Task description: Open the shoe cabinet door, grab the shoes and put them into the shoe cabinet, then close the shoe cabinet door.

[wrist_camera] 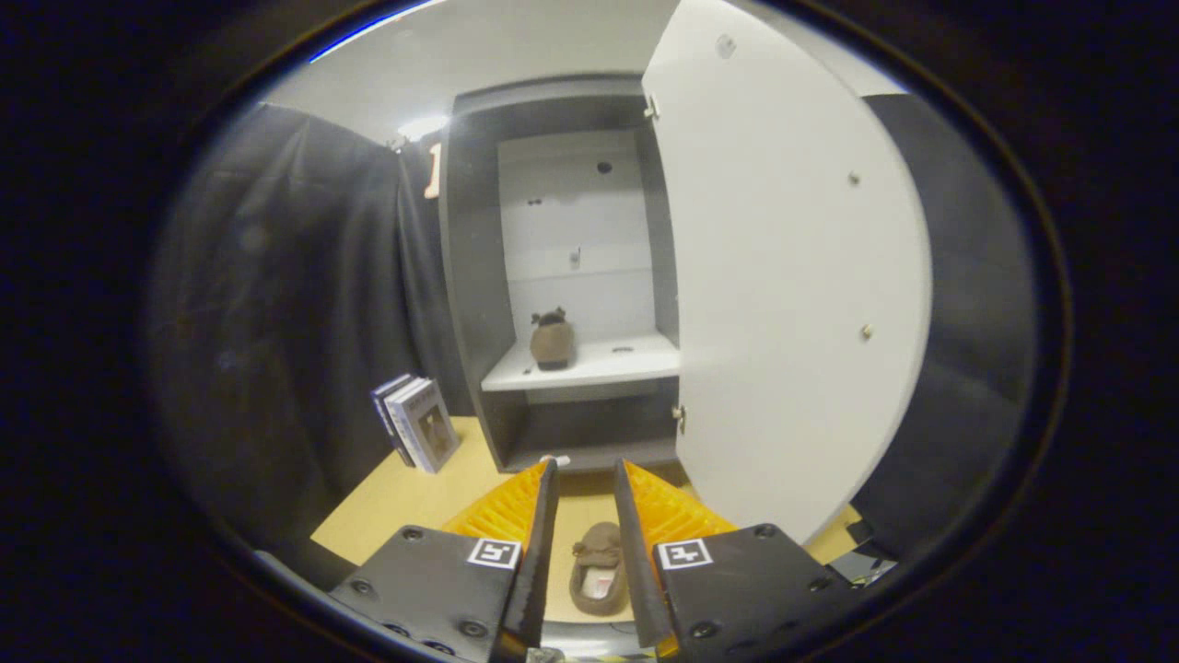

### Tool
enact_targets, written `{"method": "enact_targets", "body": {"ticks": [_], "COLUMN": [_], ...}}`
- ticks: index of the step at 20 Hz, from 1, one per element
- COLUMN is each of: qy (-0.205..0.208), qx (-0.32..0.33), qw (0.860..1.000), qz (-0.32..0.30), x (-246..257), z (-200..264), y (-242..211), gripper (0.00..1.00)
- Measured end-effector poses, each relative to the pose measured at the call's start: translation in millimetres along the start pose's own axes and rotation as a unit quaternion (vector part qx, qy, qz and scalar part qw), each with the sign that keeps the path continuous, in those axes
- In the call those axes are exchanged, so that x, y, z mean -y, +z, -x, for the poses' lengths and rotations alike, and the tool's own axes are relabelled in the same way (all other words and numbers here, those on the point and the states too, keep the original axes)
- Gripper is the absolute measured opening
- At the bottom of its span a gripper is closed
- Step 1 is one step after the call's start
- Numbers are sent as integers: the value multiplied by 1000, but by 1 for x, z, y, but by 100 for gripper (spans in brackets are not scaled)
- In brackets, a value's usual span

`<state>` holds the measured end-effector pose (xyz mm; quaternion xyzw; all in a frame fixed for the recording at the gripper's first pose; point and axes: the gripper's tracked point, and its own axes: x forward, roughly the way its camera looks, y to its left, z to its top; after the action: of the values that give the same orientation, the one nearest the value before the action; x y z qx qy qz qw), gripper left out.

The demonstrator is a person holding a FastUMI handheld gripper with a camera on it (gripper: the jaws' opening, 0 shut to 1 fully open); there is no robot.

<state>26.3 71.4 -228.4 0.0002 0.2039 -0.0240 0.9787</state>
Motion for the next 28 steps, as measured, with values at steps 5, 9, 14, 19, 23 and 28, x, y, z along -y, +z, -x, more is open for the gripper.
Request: {"method": "enact_targets", "body": {"ticks": [5, 9, 14, 19, 23, 28], "qy": [-42, -71, -97, -103, -97, -102], "qx": [-74, -135, -179, -214, -213, -196], "qw": [996, 988, 979, 971, 972, 975], "qz": [-11, -23, -26, -17, -4, -6], "x": [-29, -32, -23, -13, -11, -12], "z": [-51, -85, -121, -148, -168, -195], "y": [-97, -180, -253, -302, -311, -314], "gripper": [40, 40, 40, 40, 40, 40]}}
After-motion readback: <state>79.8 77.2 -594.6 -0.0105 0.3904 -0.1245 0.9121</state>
